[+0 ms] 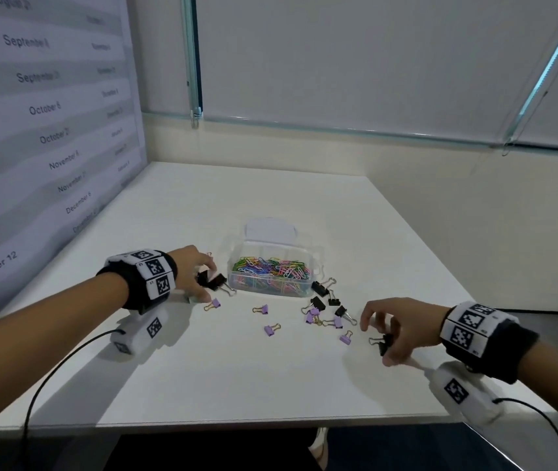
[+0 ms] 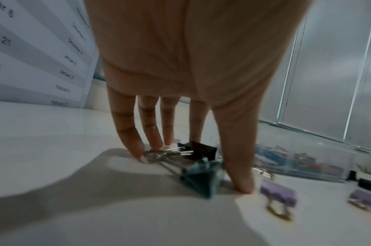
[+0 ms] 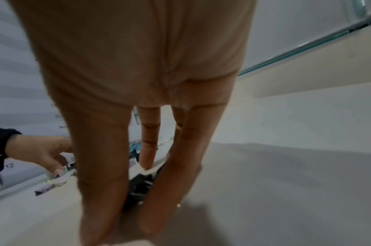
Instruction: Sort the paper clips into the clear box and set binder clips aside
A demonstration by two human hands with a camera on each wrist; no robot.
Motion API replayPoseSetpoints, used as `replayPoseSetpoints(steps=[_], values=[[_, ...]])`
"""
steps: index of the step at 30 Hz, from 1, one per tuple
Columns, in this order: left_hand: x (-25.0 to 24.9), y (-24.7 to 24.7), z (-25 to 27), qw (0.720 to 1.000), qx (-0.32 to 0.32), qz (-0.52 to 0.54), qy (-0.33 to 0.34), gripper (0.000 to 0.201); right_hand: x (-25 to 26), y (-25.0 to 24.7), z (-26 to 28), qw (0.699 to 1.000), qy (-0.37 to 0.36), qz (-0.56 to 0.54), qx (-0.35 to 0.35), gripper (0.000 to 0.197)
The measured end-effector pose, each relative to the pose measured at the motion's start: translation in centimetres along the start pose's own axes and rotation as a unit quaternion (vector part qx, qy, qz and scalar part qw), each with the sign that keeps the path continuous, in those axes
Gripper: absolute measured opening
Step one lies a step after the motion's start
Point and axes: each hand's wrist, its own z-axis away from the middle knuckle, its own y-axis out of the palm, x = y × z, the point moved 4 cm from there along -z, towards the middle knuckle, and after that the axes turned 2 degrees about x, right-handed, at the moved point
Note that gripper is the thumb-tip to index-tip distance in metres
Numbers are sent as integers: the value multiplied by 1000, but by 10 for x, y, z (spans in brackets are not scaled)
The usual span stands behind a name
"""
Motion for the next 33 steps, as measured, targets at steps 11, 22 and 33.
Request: replayPoseSetpoints(steps=[11, 22, 33], values=[[-36, 21, 23, 994, 28, 105, 23, 68, 71, -5, -47, 990, -111, 46, -80, 48], [8, -10, -2, 996, -74, 53, -13, 46, 58, -21, -59, 981, -6, 126, -148, 49], [-8, 9, 7, 998, -36, 22, 44, 39, 86, 2, -43, 983, -93, 130, -91, 58]])
